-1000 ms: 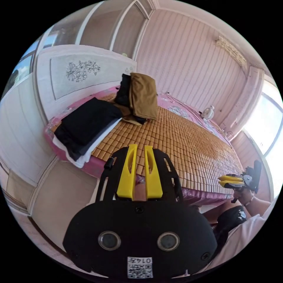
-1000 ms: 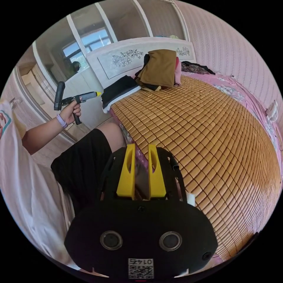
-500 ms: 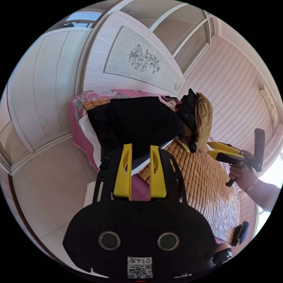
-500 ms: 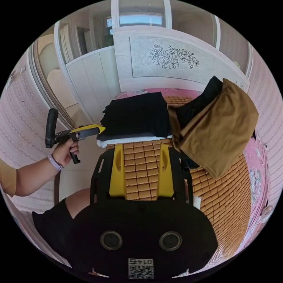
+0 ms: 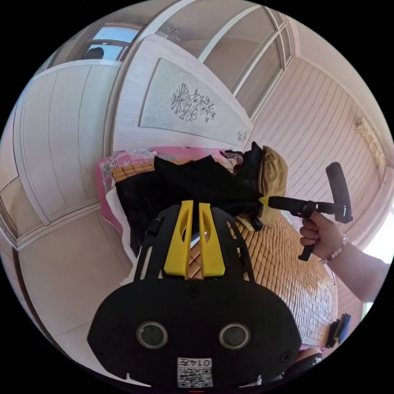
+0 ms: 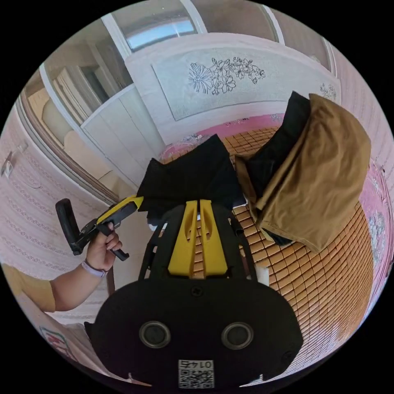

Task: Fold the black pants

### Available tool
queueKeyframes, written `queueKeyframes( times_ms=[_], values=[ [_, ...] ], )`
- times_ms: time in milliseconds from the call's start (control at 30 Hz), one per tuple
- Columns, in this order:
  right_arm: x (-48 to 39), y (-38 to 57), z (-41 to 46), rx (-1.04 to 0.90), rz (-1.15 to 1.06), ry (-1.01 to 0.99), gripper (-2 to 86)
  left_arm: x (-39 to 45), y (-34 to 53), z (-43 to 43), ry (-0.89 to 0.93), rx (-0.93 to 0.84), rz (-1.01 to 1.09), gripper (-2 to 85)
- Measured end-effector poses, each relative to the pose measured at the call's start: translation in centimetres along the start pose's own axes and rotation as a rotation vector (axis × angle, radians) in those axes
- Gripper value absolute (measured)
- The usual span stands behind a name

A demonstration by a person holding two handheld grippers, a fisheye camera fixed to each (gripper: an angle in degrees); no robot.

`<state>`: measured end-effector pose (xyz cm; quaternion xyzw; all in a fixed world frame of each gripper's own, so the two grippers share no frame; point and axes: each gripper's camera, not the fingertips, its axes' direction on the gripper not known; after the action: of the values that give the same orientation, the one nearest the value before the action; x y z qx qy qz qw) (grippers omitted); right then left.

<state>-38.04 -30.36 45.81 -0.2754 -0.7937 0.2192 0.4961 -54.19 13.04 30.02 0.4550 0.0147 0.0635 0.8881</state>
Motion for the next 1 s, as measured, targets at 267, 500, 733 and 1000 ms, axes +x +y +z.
queueKeyframes(
  times_ms=[267,500,733,1000],
  values=[
    [3.2,20.2,-16.0,0.209,0.251,0.073,1.1,18.1,-0.2,-4.1,0.506,0.042,0.367,0.7],
    [5.8,43.0,-19.0,0.004,0.784,0.130,6.1,29.8,14.4,-0.7,0.841,-0.606,0.548,4.0],
    [4.2,50.3,-20.4,0.130,0.912,0.143,8.1,29.3,16.3,-2.1,0.722,-0.674,0.579,4.6],
    [5.0,45.7,-19.1,0.094,0.650,0.097,8.6,26.2,9.3,3.1,0.277,-0.498,0.517,8.9]
  ],
)
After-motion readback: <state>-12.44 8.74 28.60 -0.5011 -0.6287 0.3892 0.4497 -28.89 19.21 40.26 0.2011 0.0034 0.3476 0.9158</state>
